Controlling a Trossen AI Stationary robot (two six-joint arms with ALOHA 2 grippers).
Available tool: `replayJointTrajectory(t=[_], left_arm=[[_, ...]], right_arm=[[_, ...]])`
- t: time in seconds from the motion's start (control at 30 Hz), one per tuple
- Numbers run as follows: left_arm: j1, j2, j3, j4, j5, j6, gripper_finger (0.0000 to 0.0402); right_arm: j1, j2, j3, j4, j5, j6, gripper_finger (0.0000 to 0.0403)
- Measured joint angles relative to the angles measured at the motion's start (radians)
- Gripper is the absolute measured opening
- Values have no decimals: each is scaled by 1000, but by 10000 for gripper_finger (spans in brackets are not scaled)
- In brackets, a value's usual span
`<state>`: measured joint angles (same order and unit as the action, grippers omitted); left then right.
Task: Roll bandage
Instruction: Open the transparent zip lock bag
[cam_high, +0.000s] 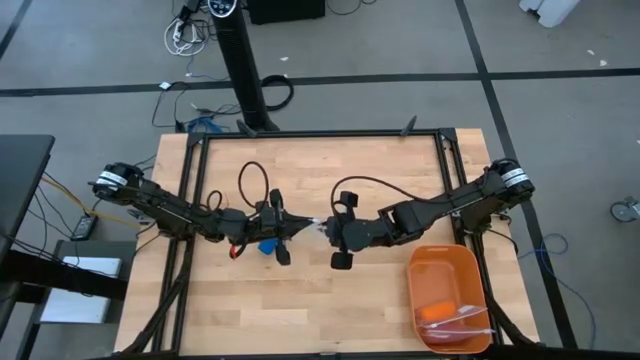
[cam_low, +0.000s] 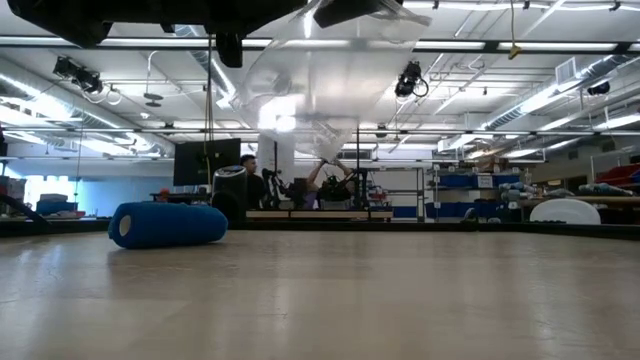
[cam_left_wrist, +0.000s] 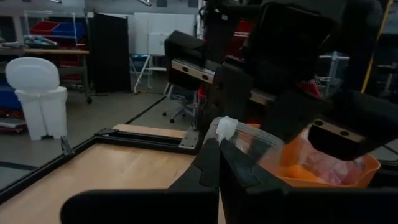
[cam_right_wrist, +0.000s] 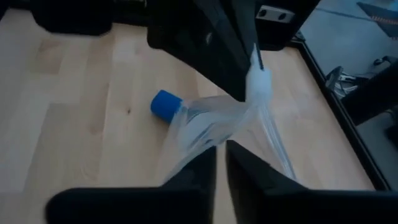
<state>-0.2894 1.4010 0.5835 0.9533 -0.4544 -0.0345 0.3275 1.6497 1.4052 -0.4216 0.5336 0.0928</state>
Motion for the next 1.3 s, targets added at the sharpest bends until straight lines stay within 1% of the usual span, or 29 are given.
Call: replayJointTrajectory(t=[0.2,0.3,0.37,0.47,0.57,0.7,0.83,0.87,0.97,1.23,1.3], left_arm=[[-15,27,1,74,-9,1,0],[-26,68,1,131,-12,6,0],[-33,96,1,171,-21,29,0],[-41,125,1,238,-24,60,0],[-46,127,1,242,-24,74,0],[-49,127,1,244,-35,83,0],[-49,127,1,240,-39,83,0],[-49,127,1,240,-42,83,0],[-49,127,1,241,-44,81,0],[-52,127,16,233,-25,75,0],[-52,127,20,233,-21,75,0]], right_arm=[[10,0,0,2,0,62,130],[9,0,0,0,0,100,151],[8,0,0,-2,0,108,153],[17,0,0,-5,0,125,146],[31,0,0,-6,1,121,125],[60,0,0,-7,7,105,75],[94,0,-1,-7,38,66,17],[100,0,-1,-6,53,57,9],[110,0,-1,-2,81,37,9],[64,0,-1,7,71,0,16],[54,0,-1,9,39,-1,16]])
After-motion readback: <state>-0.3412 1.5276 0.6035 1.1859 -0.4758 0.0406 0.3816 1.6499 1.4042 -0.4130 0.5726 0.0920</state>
